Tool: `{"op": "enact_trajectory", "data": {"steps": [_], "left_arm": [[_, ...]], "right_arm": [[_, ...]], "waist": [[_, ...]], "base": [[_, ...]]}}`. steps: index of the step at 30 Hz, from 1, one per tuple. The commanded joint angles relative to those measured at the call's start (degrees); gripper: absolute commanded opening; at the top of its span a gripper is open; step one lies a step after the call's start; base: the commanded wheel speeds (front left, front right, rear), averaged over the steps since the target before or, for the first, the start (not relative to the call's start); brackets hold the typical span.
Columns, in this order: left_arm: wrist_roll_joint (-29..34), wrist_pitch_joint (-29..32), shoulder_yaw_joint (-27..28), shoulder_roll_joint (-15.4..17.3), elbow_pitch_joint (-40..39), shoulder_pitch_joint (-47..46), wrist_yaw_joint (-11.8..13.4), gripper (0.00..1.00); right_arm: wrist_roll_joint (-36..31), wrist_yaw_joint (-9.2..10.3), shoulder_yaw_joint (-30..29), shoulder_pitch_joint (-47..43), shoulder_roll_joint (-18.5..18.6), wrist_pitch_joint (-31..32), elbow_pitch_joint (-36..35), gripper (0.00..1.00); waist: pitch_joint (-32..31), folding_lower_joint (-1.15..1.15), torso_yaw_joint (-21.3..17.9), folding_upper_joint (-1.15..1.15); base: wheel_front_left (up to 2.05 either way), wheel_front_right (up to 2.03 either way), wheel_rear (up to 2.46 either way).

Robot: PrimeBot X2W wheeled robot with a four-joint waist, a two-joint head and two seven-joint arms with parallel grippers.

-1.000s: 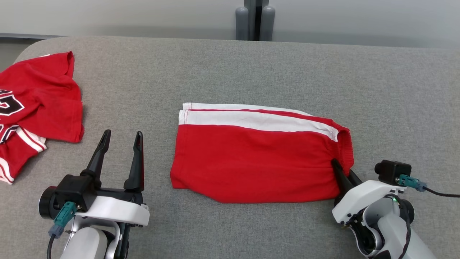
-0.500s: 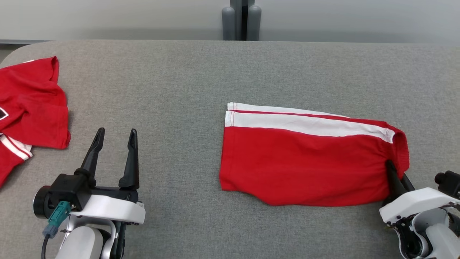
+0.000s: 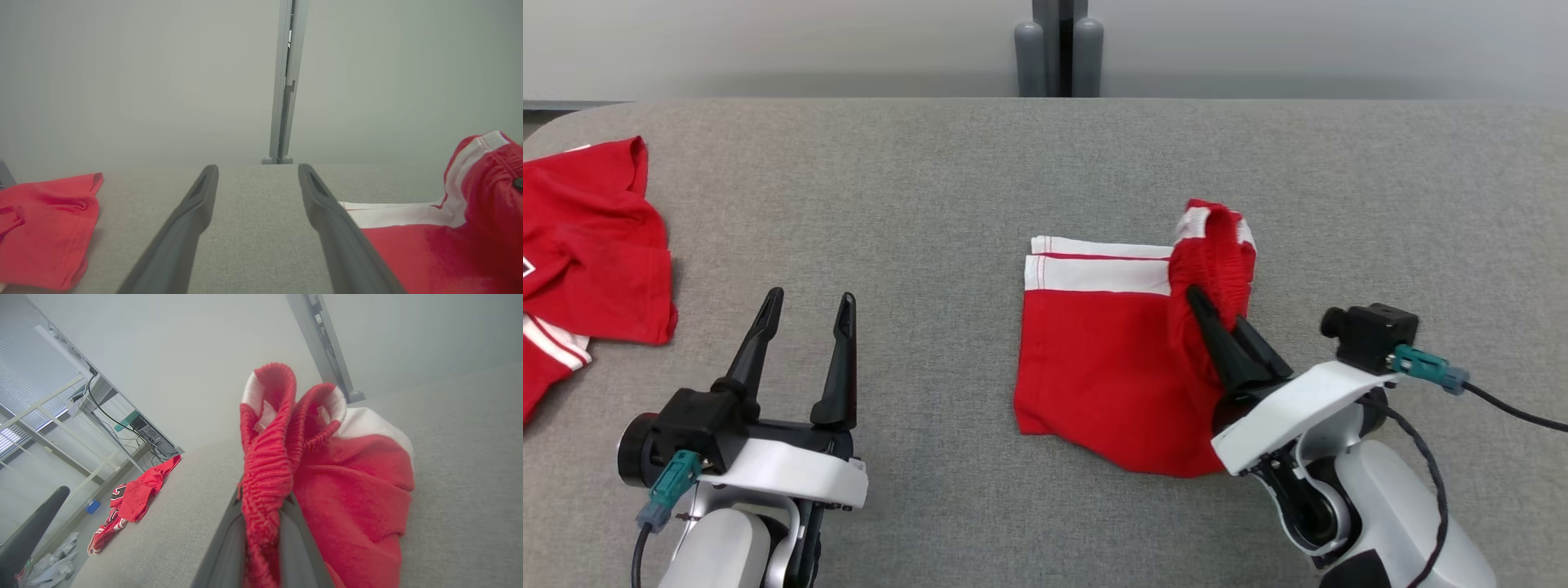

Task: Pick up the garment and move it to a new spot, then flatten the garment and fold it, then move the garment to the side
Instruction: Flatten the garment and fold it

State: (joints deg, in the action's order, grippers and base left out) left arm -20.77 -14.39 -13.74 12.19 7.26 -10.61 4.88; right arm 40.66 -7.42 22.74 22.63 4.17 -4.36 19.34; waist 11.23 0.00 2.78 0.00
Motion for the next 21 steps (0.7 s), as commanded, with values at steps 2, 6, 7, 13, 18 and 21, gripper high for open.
{"op": "enact_trajectory", "data": {"steps": [2,6,7,13,18,21], "left_arm": [[-0.3,-0.14,-0.05,0.06,-0.08,-1.1,-0.39,1.0],[-0.37,-0.25,-0.34,-0.23,-0.03,-1.75,-0.72,1.0],[-0.39,-0.29,-0.53,-0.38,0.08,-1.83,-0.8,1.0],[-0.32,-0.39,-0.82,-1.08,0.46,-2.45,-0.87,1.0],[-0.11,-0.56,-1.11,-1.51,1.01,-3.37,-1.26,1.0],[0.0,-0.62,-1.15,-1.71,1.45,-3.74,-1.36,1.0]], "right_arm": [[0.12,-0.14,2.0,1.43,-0.41,1.28,1.9,0.0],[0.8,-0.14,4.18,3.43,-0.87,1.57,5.45,0.0],[0.08,-0.14,4.93,4.2,-0.94,1.35,7.01,0.0],[3.01,-0.14,9.53,8.87,-1.12,-0.79,13.92,0.0],[8.27,-0.14,15.18,12.13,-1.07,0.18,18.56,0.1],[11.48,-0.14,18.5,12.86,-1.2,-0.14,19.62,1.0]], "waist": [[0.41,0.0,1.45,0.0],[1.13,0.0,2.86,0.0],[1.38,0.0,3.33,0.0],[3.31,0.0,5.33,0.0],[4.1,0.0,5.99,0.0],[4.4,0.0,6.11,0.0]], "base": [[0.0,0.0,0.0],[0.0,0.0,0.0],[0.0,0.0,0.0],[0.0,0.0,0.0],[0.0,0.0,0.0],[0.0,0.0,0.0]]}}
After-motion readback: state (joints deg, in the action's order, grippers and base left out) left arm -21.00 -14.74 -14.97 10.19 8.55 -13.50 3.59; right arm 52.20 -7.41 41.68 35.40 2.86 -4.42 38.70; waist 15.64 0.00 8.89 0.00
